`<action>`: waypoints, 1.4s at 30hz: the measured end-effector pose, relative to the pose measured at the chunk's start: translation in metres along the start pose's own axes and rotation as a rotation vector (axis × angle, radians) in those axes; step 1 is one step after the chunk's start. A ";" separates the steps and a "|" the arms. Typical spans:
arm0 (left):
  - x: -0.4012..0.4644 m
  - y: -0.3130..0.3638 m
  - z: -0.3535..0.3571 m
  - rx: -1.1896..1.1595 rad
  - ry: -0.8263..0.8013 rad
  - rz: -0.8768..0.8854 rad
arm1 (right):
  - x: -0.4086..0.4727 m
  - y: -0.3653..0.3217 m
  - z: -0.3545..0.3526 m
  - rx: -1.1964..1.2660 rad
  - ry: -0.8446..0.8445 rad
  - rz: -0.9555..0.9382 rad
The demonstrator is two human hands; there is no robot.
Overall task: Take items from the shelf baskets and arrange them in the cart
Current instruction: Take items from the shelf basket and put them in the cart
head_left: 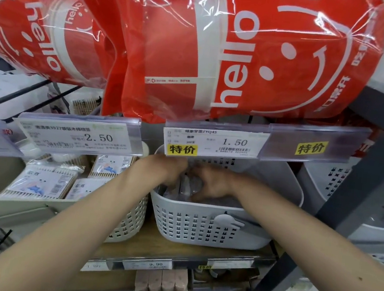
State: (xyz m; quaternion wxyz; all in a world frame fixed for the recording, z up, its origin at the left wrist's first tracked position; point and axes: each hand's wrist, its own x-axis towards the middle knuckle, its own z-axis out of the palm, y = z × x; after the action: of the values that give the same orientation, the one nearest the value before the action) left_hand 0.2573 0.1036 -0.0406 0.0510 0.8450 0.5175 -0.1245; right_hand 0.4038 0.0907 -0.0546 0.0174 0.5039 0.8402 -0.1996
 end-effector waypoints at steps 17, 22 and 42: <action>-0.030 0.003 -0.007 -0.056 0.193 0.061 | -0.005 0.004 -0.008 -0.025 0.034 0.099; -0.083 -0.004 -0.009 -0.287 0.413 0.108 | -0.051 0.001 -0.021 0.250 0.275 0.091; -0.474 -0.041 0.240 -0.663 0.485 -0.864 | -0.085 -0.270 0.215 0.108 0.028 -0.537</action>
State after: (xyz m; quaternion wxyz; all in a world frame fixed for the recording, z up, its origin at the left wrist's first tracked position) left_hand -0.0220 -0.3379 -0.1457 0.1371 0.5014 0.8225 0.2308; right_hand 0.1782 -0.1679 -0.1473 -0.0748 0.2661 0.9320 -0.2344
